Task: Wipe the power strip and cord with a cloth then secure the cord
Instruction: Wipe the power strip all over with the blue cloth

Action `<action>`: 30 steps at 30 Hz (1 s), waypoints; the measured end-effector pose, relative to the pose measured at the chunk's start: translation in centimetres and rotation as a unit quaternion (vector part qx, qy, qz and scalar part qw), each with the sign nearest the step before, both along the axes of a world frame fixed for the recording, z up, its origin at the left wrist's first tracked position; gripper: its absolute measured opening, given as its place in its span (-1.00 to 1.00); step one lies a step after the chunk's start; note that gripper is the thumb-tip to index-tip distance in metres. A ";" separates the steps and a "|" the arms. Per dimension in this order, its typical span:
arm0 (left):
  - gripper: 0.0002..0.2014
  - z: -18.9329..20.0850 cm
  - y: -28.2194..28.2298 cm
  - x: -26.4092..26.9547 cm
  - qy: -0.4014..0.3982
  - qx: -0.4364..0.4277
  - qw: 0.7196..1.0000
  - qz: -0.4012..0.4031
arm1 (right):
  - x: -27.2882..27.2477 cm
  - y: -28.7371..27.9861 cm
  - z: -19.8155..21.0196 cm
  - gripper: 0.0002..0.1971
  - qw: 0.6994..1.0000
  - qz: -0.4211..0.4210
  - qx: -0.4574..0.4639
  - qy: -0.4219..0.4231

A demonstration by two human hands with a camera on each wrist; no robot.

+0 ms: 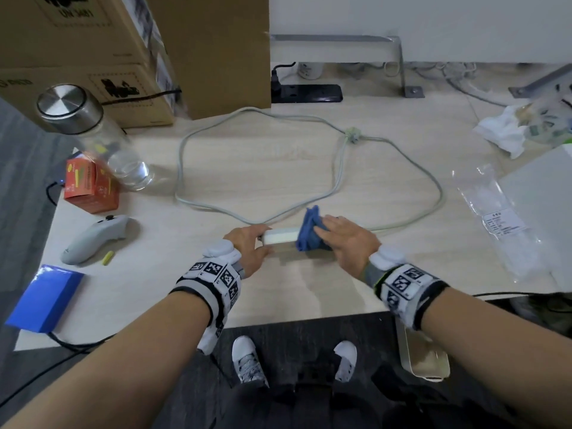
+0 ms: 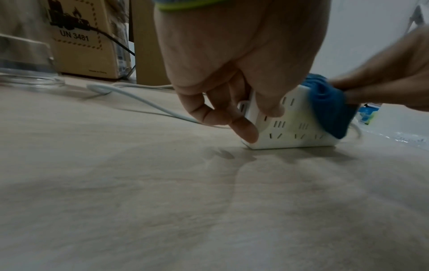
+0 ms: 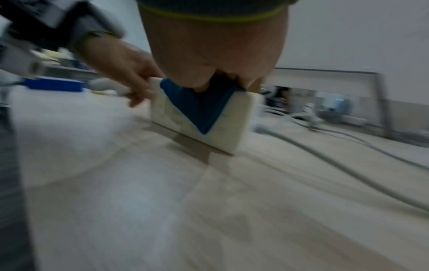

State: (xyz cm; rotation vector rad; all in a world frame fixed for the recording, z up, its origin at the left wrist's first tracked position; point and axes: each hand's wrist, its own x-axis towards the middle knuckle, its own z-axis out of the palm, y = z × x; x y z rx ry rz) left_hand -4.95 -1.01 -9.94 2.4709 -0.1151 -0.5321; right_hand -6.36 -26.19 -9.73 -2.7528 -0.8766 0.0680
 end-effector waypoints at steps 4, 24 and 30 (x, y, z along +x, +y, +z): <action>-0.74 0.0 -0.1 0.1 -0.018 -0.007 1.000 -0.001 | -0.5 -5.2 0.3 -0.45 0.995 -0.090 0.004 0.034; -0.70 -0.5 -0.2 -0.4 -0.021 0.011 1.000 0.010 | -0.4 -4.6 0.6 -0.60 0.991 -0.066 0.046 0.103; -0.72 -0.8 -0.2 -0.4 -0.020 0.022 1.000 0.003 | -0.3 -0.5 0.8 -0.54 0.998 -0.033 0.010 0.046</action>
